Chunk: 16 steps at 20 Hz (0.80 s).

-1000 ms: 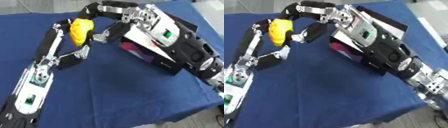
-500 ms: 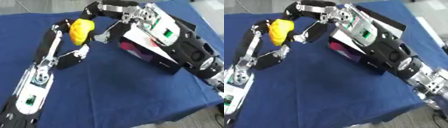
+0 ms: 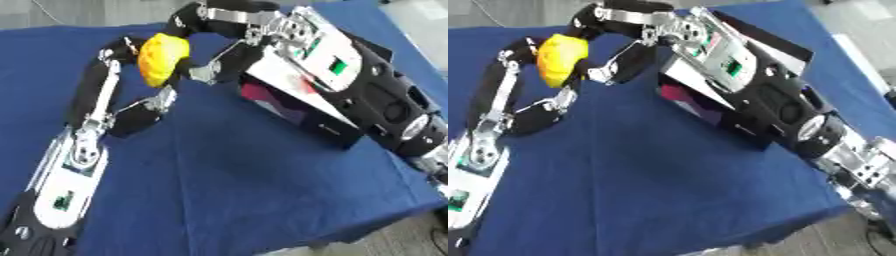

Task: Pick up the objects with one hand, pass them to the other hand, and then place them into the box on the other side of the table.

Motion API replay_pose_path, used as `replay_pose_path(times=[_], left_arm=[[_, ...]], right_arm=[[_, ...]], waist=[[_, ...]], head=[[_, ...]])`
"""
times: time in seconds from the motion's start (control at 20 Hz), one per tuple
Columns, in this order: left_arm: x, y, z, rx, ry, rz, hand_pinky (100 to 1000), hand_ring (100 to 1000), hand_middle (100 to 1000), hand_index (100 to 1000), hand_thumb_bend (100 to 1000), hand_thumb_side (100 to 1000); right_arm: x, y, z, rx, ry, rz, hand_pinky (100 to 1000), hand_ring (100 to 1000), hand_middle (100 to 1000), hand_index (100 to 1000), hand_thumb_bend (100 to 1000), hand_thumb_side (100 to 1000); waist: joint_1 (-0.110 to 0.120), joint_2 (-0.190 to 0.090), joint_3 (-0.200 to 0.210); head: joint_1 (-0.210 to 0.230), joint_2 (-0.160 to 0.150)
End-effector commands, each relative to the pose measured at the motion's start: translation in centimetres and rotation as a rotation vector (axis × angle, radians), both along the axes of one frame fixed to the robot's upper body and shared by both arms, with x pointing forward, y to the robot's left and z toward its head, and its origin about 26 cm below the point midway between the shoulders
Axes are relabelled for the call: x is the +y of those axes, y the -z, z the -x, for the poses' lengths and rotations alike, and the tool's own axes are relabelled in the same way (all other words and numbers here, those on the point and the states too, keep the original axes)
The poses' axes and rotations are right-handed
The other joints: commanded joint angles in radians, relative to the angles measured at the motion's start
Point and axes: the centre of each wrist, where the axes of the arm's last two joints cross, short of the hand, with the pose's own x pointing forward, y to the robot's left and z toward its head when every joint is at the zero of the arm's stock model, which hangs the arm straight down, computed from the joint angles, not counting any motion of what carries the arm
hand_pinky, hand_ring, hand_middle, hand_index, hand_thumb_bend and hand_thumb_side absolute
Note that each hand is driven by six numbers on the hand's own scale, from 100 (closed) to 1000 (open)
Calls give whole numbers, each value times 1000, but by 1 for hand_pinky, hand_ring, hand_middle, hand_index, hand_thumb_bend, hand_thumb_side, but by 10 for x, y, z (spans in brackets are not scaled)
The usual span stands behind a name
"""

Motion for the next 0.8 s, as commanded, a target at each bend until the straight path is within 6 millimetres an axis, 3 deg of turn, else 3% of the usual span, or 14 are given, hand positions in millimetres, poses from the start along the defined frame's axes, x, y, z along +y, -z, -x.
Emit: replay_pose_path(times=[0.05, 0.25, 0.5, 0.8], left_arm=[[-7, -12, 4, -44, 32, -5, 761, 739, 726, 846, 724, 696], [-7, -12, 4, -61, 39, -38, 767, 744, 729, 847, 824, 695], [-6, -12, 3, -68, 31, -50, 776, 751, 735, 851, 950, 798], [-4, -12, 3, -77, 16, -64, 783, 755, 738, 851, 972, 804]], right_arm=[[-5, -9, 3, -24, 7, 10, 915, 880, 731, 700, 100, 149], [-6, -11, 4, -28, 16, -2, 916, 880, 731, 700, 100, 143], [-8, -12, 5, -31, 26, -13, 915, 880, 730, 698, 100, 143], [-13, -15, 6, -40, 39, -26, 915, 879, 729, 696, 100, 142]], waist=[[-10, -4, -2], [-10, -5, -3], [-9, -6, -5], [-9, -8, -8]], head=[[1, -3], [-2, -2], [-3, -1], [-3, -1]])
